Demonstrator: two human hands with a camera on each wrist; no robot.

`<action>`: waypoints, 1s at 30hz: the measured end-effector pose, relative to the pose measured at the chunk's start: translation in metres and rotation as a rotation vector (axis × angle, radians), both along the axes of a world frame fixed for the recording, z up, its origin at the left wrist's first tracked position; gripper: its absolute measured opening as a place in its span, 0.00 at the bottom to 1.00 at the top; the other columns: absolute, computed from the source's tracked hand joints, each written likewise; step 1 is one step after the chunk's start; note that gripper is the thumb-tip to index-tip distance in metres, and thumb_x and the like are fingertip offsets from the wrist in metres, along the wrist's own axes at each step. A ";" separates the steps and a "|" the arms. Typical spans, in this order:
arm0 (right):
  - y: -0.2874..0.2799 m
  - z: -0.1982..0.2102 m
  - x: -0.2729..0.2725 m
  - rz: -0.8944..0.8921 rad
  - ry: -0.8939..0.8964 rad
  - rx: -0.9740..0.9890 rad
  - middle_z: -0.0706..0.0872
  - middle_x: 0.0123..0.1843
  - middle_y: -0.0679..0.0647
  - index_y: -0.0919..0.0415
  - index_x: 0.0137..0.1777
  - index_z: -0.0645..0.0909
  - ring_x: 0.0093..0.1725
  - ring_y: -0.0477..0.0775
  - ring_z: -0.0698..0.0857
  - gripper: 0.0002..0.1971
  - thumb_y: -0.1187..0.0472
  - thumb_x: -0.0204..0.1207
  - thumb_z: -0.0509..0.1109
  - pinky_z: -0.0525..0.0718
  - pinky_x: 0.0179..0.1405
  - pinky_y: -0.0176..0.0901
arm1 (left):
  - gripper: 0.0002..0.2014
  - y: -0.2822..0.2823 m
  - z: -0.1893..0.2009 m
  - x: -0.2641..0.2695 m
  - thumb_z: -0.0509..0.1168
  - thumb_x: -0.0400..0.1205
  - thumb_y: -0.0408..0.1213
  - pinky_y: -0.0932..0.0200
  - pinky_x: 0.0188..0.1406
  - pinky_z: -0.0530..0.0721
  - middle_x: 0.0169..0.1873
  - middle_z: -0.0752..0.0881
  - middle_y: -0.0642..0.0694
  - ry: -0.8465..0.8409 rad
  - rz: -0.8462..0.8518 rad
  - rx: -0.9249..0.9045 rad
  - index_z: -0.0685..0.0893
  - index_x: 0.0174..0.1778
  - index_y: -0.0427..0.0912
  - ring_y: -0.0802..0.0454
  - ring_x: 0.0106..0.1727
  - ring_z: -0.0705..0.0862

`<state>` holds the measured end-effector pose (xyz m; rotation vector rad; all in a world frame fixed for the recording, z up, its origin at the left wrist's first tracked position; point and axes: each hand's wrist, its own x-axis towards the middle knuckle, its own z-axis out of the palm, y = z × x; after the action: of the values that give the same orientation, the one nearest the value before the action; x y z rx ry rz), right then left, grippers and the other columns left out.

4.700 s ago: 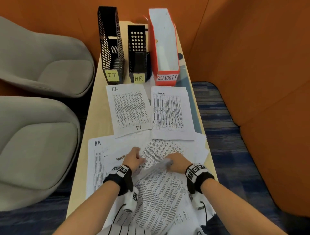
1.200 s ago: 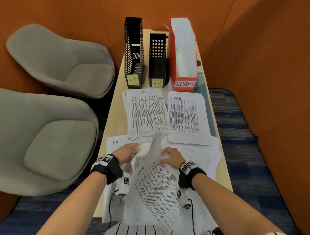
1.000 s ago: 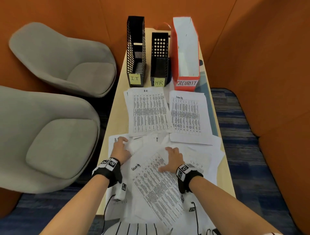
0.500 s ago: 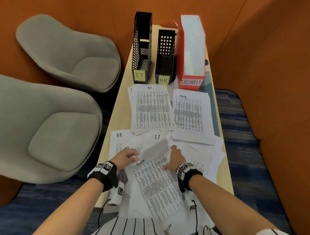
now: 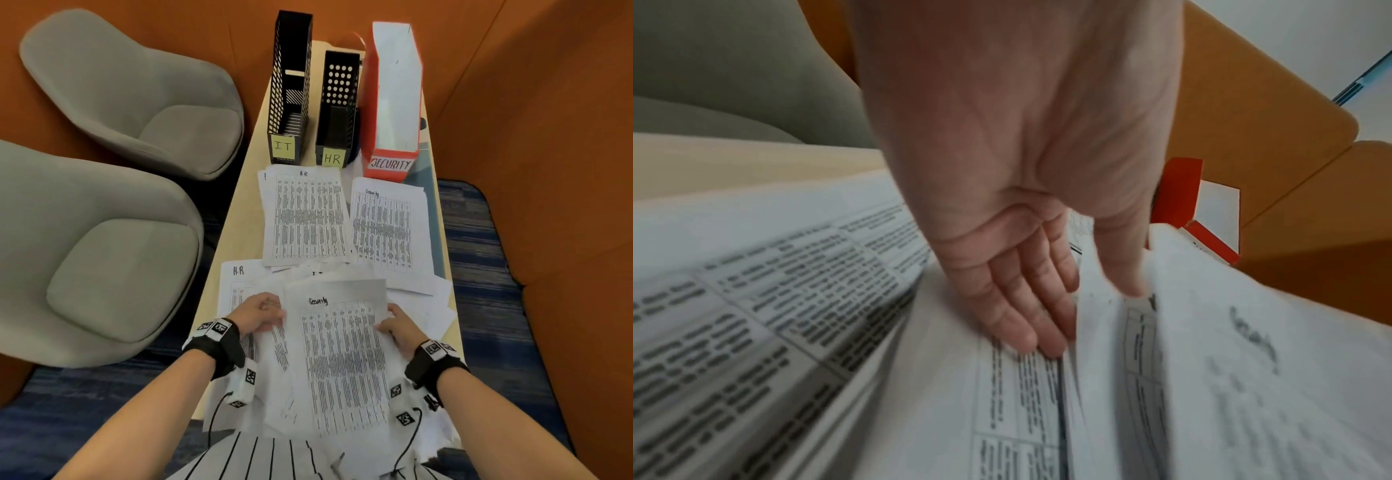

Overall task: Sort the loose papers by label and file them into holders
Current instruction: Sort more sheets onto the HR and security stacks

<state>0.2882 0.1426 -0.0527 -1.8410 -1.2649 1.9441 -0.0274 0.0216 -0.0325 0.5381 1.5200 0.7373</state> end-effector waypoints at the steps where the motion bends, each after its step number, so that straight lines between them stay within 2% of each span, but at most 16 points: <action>1: 0.002 -0.004 0.002 -0.062 -0.005 0.007 0.85 0.53 0.66 0.61 0.65 0.72 0.49 0.66 0.85 0.23 0.76 0.69 0.63 0.85 0.45 0.54 | 0.10 0.002 -0.001 0.004 0.71 0.78 0.33 0.56 0.48 0.84 0.44 0.85 0.45 0.002 -0.001 0.007 0.78 0.52 0.45 0.48 0.47 0.88; 3: 0.006 -0.018 0.011 -0.193 -0.054 0.054 0.83 0.52 0.62 0.60 0.64 0.76 0.50 0.62 0.83 0.30 0.69 0.58 0.64 0.84 0.49 0.55 | 0.08 0.005 -0.002 0.012 0.70 0.78 0.33 0.62 0.42 0.82 0.42 0.85 0.44 0.075 -0.039 0.042 0.79 0.49 0.47 0.53 0.41 0.87; 4: 0.009 -0.026 0.017 -0.260 -0.084 0.080 0.83 0.48 0.60 0.59 0.60 0.79 0.47 0.60 0.82 0.28 0.67 0.55 0.63 0.84 0.49 0.55 | 0.07 0.007 -0.002 0.015 0.71 0.78 0.32 0.65 0.39 0.80 0.41 0.85 0.45 0.158 -0.090 0.068 0.81 0.45 0.47 0.54 0.39 0.85; 6: 0.018 -0.043 0.028 -0.322 -0.115 0.120 0.84 0.44 0.60 0.61 0.54 0.80 0.46 0.61 0.84 0.23 0.67 0.55 0.62 0.85 0.51 0.56 | 0.08 0.011 -0.005 0.021 0.71 0.77 0.31 0.66 0.38 0.78 0.36 0.85 0.48 0.291 -0.163 0.134 0.83 0.37 0.49 0.53 0.38 0.81; 8: 0.016 -0.019 0.024 -0.324 -0.148 0.129 0.87 0.49 0.63 0.64 0.55 0.81 0.51 0.67 0.86 0.22 0.66 0.58 0.64 0.84 0.59 0.65 | 0.09 0.013 -0.006 0.025 0.68 0.78 0.28 0.63 0.40 0.78 0.34 0.87 0.49 0.301 -0.112 0.158 0.83 0.35 0.46 0.52 0.36 0.81; 11: 0.012 0.006 0.020 -0.286 -0.168 0.152 0.88 0.54 0.62 0.63 0.59 0.80 0.54 0.65 0.86 0.18 0.70 0.68 0.63 0.83 0.62 0.62 | 0.09 0.018 0.000 0.029 0.59 0.83 0.25 0.65 0.33 0.80 0.37 0.89 0.45 0.127 0.074 0.124 0.81 0.40 0.39 0.50 0.35 0.84; 13: 0.009 0.009 0.017 -0.145 -0.202 0.189 0.88 0.56 0.61 0.60 0.59 0.81 0.54 0.64 0.85 0.21 0.66 0.66 0.62 0.83 0.61 0.63 | 0.04 0.019 0.009 0.034 0.62 0.79 0.30 0.63 0.35 0.81 0.39 0.88 0.45 0.001 0.081 0.076 0.80 0.44 0.42 0.53 0.36 0.86; 15: 0.009 0.006 0.012 0.015 -0.243 0.220 0.86 0.60 0.60 0.59 0.62 0.80 0.52 0.60 0.84 0.22 0.63 0.66 0.61 0.83 0.60 0.64 | 0.13 0.018 0.013 0.042 0.66 0.70 0.37 0.58 0.43 0.83 0.45 0.88 0.44 -0.159 0.042 0.023 0.81 0.50 0.44 0.51 0.42 0.87; 17: 0.006 0.010 0.002 0.078 -0.300 0.212 0.84 0.61 0.58 0.56 0.66 0.76 0.54 0.59 0.83 0.20 0.63 0.73 0.63 0.82 0.62 0.58 | 0.26 0.018 0.009 0.054 0.73 0.68 0.44 0.52 0.56 0.84 0.57 0.87 0.44 -0.269 -0.084 -0.038 0.78 0.63 0.46 0.47 0.56 0.86; 19: 0.005 0.013 -0.008 0.071 -0.336 0.205 0.81 0.65 0.57 0.55 0.70 0.73 0.61 0.62 0.81 0.21 0.61 0.77 0.64 0.78 0.68 0.55 | 0.34 0.016 0.011 0.069 0.76 0.70 0.50 0.51 0.62 0.82 0.64 0.83 0.53 -0.211 -0.282 -0.074 0.71 0.70 0.51 0.50 0.64 0.82; 21: 0.005 0.019 -0.018 0.125 -0.380 0.252 0.79 0.68 0.57 0.59 0.72 0.74 0.68 0.63 0.78 0.28 0.50 0.71 0.66 0.75 0.70 0.55 | 0.26 0.019 0.014 0.079 0.73 0.75 0.46 0.56 0.61 0.79 0.61 0.80 0.57 0.041 -0.349 -0.085 0.71 0.65 0.48 0.54 0.62 0.80; 23: 0.014 0.019 -0.021 0.154 -0.401 0.382 0.80 0.61 0.59 0.61 0.64 0.77 0.62 0.62 0.79 0.33 0.43 0.60 0.65 0.79 0.63 0.54 | 0.25 0.025 0.009 0.078 0.73 0.75 0.45 0.53 0.67 0.78 0.62 0.82 0.52 0.113 -0.247 -0.082 0.74 0.66 0.42 0.51 0.61 0.82; 26: 0.028 0.031 -0.022 0.068 -0.200 0.370 0.79 0.52 0.55 0.60 0.59 0.75 0.50 0.55 0.80 0.21 0.55 0.65 0.67 0.80 0.49 0.50 | 0.28 0.039 0.019 0.063 0.74 0.68 0.45 0.48 0.65 0.81 0.60 0.87 0.43 -0.032 -0.025 0.026 0.80 0.64 0.42 0.47 0.57 0.86; 28: 0.035 0.041 -0.023 0.072 -0.071 0.341 0.76 0.39 0.52 0.58 0.43 0.73 0.37 0.51 0.76 0.09 0.57 0.65 0.65 0.75 0.38 0.46 | 0.27 0.050 0.032 0.047 0.71 0.69 0.46 0.48 0.62 0.82 0.58 0.88 0.41 -0.137 0.174 0.085 0.82 0.63 0.41 0.44 0.57 0.87; 29: 0.039 0.043 -0.024 0.037 -0.036 0.357 0.75 0.37 0.50 0.56 0.40 0.73 0.35 0.50 0.74 0.06 0.56 0.66 0.65 0.73 0.37 0.44 | 0.24 0.056 0.035 0.041 0.70 0.72 0.46 0.47 0.62 0.81 0.59 0.88 0.43 -0.168 0.206 0.127 0.82 0.64 0.43 0.44 0.58 0.86; 30: 0.046 0.043 -0.026 -0.035 -0.011 0.383 0.79 0.40 0.49 0.55 0.43 0.76 0.38 0.49 0.77 0.05 0.56 0.70 0.65 0.76 0.41 0.43 | 0.20 0.061 0.041 0.038 0.69 0.76 0.44 0.48 0.61 0.81 0.59 0.88 0.45 -0.154 0.178 0.149 0.81 0.65 0.45 0.45 0.58 0.86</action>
<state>0.2618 0.1884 -0.0093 -1.6678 -1.4739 1.5412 0.0107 0.0826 0.0088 0.4492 1.3876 1.0133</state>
